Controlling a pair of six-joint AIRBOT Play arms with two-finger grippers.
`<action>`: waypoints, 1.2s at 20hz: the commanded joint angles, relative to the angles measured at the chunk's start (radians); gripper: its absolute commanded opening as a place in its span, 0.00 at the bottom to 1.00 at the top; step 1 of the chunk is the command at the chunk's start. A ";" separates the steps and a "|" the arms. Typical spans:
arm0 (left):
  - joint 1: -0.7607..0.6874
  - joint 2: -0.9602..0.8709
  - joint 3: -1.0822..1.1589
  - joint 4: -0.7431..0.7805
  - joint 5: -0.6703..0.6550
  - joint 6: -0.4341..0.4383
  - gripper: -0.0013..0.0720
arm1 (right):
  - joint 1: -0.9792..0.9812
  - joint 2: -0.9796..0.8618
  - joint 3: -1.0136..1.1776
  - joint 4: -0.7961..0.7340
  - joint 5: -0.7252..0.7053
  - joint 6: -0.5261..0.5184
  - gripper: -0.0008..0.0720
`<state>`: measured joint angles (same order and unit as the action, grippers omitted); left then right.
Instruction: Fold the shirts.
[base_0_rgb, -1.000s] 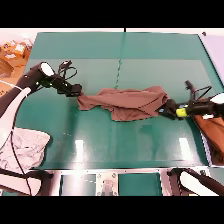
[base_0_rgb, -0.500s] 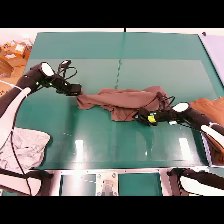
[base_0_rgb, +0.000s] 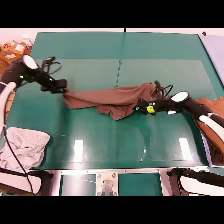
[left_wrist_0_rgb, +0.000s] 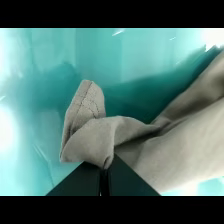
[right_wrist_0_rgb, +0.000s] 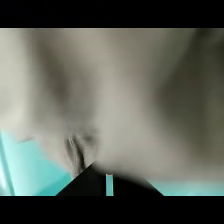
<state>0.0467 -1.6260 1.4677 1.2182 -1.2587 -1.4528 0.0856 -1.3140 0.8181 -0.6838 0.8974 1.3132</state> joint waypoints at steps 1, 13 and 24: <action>0.098 0.016 0.103 -0.061 -0.227 -0.013 0.05 | -0.082 0.175 0.141 -0.070 0.255 0.008 0.04; 0.108 0.449 0.301 -0.326 -0.192 -0.006 0.05 | -0.381 0.576 0.764 -0.079 0.392 0.115 0.04; 0.045 0.447 -0.526 -0.321 0.068 0.210 0.05 | -0.380 0.602 -0.257 -0.009 0.377 -0.016 0.04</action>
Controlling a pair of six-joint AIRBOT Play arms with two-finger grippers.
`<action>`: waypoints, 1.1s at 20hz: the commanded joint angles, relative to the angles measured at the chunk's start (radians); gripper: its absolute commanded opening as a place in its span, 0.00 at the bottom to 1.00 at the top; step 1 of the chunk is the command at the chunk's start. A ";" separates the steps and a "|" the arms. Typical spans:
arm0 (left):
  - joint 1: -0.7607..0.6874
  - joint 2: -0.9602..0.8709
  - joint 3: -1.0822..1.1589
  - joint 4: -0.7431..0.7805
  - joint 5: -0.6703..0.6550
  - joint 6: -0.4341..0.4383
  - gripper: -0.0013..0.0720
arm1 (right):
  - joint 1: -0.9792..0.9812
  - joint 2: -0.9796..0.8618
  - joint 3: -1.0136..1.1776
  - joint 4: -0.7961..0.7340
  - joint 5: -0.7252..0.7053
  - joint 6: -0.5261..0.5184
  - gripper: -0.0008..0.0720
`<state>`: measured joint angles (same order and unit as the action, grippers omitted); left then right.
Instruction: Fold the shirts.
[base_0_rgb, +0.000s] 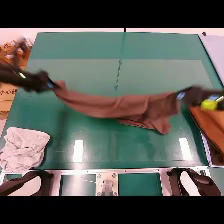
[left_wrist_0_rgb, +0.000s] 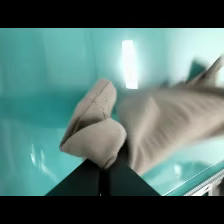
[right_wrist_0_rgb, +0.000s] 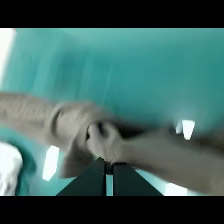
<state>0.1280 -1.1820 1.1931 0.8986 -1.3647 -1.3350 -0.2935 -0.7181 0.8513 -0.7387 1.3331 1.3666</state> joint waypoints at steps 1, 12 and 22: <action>-0.064 0.003 -0.337 -0.001 0.262 0.100 0.07 | -0.001 0.005 -0.393 0.052 -0.101 -0.087 0.04; -0.370 0.002 -0.128 -0.037 0.253 0.121 0.75 | -0.002 0.002 -0.661 0.039 -0.402 -0.119 0.04; -1.039 -0.316 -0.131 -0.018 0.717 0.078 0.75 | -0.002 0.002 -0.658 0.077 -0.428 -0.110 0.04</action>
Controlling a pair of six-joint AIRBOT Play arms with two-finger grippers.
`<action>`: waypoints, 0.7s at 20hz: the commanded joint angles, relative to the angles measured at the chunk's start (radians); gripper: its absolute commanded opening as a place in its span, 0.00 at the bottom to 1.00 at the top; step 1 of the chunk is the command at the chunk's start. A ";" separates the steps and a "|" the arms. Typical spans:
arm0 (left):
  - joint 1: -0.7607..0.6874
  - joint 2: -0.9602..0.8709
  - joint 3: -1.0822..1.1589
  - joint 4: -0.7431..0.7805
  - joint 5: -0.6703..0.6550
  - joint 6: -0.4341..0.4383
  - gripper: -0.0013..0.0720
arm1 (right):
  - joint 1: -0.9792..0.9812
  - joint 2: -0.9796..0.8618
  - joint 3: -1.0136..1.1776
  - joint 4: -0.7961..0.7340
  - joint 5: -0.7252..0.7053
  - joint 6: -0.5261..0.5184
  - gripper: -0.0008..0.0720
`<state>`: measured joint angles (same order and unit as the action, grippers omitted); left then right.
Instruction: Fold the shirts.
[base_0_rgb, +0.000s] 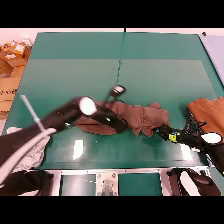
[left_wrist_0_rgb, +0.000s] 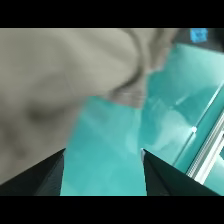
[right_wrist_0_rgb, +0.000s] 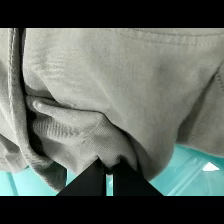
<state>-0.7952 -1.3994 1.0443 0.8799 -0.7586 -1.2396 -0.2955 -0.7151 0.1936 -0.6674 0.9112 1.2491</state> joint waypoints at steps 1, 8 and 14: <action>-0.133 -0.137 0.039 -0.002 0.113 -0.018 0.75 | 0.000 -0.001 -0.001 0.005 -0.006 0.007 0.04; -0.175 -0.274 0.146 -0.005 0.170 -0.069 0.66 | 0.000 -0.001 -0.001 0.006 -0.006 0.007 0.04; -0.153 -0.280 0.175 0.047 0.120 -0.097 0.05 | 0.000 -0.001 -0.001 0.005 -0.006 0.006 0.04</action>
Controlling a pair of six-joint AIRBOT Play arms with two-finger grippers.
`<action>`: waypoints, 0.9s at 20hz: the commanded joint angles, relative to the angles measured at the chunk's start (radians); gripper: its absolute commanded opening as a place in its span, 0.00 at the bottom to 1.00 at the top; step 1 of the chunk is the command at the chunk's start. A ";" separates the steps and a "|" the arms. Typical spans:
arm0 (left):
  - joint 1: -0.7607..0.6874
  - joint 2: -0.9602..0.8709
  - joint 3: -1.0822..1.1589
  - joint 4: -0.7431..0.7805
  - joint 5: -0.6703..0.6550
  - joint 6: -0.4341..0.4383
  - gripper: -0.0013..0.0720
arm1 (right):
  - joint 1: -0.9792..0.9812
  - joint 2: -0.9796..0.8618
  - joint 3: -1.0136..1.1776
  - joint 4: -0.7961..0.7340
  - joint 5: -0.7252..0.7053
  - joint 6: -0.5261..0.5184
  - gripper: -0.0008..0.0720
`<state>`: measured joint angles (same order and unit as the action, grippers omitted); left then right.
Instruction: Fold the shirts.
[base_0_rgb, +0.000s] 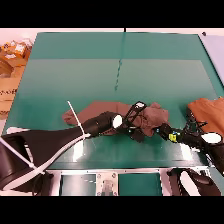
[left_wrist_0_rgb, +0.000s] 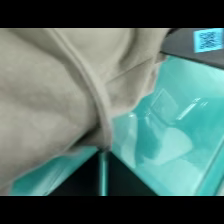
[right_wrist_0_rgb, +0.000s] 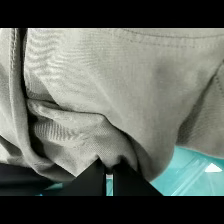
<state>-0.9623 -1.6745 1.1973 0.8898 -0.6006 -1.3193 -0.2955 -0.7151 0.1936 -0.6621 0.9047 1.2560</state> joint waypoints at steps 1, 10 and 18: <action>0.039 0.005 0.048 0.076 -0.110 -0.027 0.05 | 0.000 -0.001 -0.001 -0.001 0.001 0.000 0.04; 0.693 0.430 0.409 0.862 -0.477 -0.192 0.05 | -0.001 -0.001 0.051 -0.037 -0.002 0.000 0.04; 1.107 0.274 0.423 0.627 -0.295 -0.055 0.05 | -0.001 -0.001 0.069 -0.036 -0.023 0.000 0.04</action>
<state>0.0490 -1.3491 1.6112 1.6333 -0.9508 -1.4387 -0.2958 -0.7151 0.2565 -0.6991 0.8864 1.2552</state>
